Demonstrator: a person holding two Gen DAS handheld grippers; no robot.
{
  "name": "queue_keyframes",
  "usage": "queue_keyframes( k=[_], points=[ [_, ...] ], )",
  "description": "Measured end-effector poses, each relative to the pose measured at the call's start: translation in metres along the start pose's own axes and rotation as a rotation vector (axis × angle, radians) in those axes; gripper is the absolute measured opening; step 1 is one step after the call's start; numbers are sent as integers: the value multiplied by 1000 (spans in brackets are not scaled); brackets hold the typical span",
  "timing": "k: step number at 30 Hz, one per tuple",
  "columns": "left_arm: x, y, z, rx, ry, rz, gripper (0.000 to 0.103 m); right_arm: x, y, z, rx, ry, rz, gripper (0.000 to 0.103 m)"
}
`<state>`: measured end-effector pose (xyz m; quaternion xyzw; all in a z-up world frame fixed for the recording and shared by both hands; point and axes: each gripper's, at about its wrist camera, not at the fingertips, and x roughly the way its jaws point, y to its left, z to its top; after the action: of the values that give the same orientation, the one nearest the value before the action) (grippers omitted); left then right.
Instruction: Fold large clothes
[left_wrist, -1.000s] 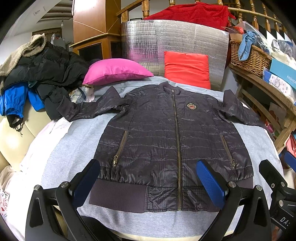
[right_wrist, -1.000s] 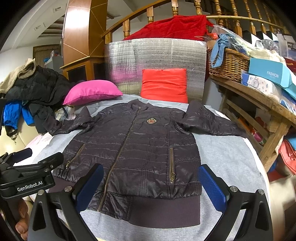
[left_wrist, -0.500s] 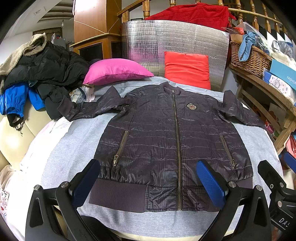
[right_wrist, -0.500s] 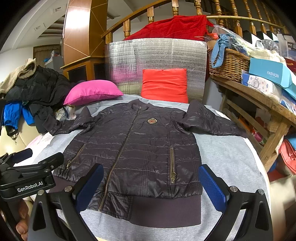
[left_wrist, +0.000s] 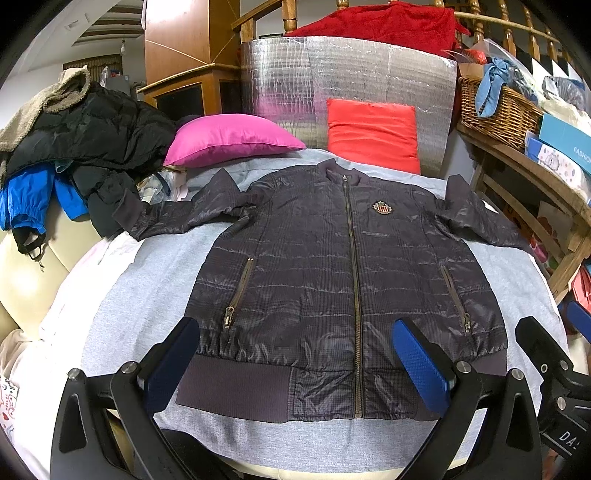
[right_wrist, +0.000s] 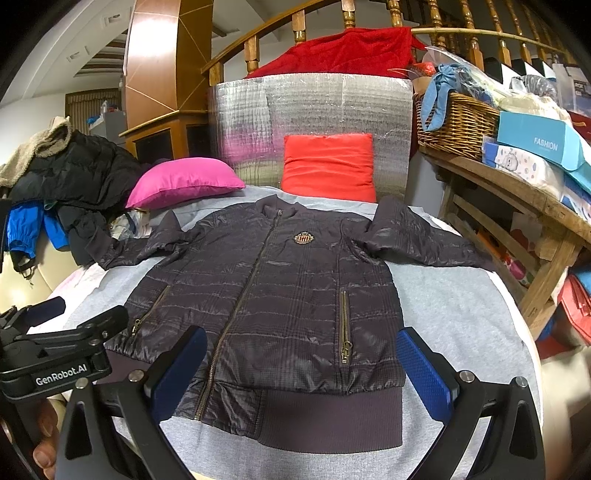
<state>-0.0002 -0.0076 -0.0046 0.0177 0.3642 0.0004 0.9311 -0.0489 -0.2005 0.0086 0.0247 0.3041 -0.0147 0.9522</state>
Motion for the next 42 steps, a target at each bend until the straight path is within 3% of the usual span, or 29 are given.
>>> queue_keyframes(
  k=[7,14,19,21,26,28,32,34,39,42],
  points=[
    [37,9,-7,-9,82,31,103,21,-32,-13,109,73,68,103],
    [97,4,-19,17,186,68,103,64,-134,-45,444,193,156,103],
    [122,-7,0,99,172,112,103,101,-226,-47,754,174,268,103],
    [133,-9,13,120,146,131,103,117,-263,-41,870,122,312,103],
    [158,-16,39,85,102,123,103,164,-333,-17,1064,32,352,101],
    [176,-17,43,67,108,118,103,195,-359,-5,1123,22,343,95],
    [225,-18,26,93,229,131,103,252,-392,12,1179,48,300,85],
    [232,-15,17,81,228,106,103,282,-408,19,1216,60,270,72],
    [228,-4,12,12,186,57,103,325,-428,38,1194,72,182,71],
    [229,-8,6,-11,172,46,103,346,-432,44,1171,133,103,70]
  ],
)
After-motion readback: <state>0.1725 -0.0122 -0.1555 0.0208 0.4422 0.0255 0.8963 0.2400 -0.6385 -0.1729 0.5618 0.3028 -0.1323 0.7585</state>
